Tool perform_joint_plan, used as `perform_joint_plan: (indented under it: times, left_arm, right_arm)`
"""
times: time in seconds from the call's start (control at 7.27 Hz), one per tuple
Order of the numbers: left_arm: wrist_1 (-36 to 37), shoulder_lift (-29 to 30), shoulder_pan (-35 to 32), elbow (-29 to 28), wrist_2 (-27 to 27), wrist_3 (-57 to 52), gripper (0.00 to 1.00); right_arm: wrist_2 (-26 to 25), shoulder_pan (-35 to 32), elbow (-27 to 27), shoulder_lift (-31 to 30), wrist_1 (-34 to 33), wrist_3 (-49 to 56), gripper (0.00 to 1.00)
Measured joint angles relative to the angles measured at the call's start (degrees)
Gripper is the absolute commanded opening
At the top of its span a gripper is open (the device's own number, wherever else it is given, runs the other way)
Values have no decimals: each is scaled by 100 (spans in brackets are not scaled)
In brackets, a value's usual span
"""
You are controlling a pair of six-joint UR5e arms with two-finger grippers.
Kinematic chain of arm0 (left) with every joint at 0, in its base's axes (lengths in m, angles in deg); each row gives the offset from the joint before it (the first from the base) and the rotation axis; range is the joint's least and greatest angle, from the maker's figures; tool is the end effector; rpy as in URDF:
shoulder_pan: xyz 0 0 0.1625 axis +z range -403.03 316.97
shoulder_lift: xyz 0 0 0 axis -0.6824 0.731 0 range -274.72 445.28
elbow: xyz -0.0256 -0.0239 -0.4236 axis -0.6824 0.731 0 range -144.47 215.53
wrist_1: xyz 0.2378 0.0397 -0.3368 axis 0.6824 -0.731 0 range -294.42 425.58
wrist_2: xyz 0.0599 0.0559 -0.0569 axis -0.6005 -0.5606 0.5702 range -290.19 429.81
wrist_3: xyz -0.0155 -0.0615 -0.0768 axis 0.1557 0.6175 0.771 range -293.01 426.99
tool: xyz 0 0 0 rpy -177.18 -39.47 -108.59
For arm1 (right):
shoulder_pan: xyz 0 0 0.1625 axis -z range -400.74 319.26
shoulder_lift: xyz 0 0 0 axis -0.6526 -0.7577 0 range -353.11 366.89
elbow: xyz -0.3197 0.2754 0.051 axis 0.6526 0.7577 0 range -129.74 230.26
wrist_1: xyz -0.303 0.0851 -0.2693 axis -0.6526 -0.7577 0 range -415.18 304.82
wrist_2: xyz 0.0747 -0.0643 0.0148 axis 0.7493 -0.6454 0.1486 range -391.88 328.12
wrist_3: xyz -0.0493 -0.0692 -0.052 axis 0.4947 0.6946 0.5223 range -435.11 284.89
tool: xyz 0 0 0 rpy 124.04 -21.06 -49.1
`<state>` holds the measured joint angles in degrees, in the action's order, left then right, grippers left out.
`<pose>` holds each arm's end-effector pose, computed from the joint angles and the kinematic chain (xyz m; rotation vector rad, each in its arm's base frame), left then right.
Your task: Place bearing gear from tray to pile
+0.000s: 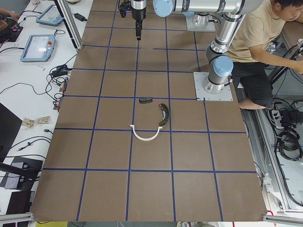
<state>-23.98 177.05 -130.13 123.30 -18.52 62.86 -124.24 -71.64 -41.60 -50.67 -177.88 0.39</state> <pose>-0.1104 -0.5129 0.4926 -0.0337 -3.1132 0.0272 -0.4905 -0.4440 0.1980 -0.4476 3.0987 0.0761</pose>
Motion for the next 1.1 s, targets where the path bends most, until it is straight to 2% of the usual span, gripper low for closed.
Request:
perform_joint_plan:
  times: [0.28,0.41,0.96,1.1]
  left_arm:
    - [0,-1,0,3,0,1,100]
    - [0,-1,0,3,0,5,100]
    - [0,-5,0,4,0,8,100]
    - [0,-7,0,4,0,8,100]
  right_arm:
    - [-9,5,-130,20,-141,-2,81]
    - [-13,5,-158,22,-142,5,74]
    - [-26,5,-267,4,-195,112,21]
    - [-45,5,-267,-5,-187,108,17]
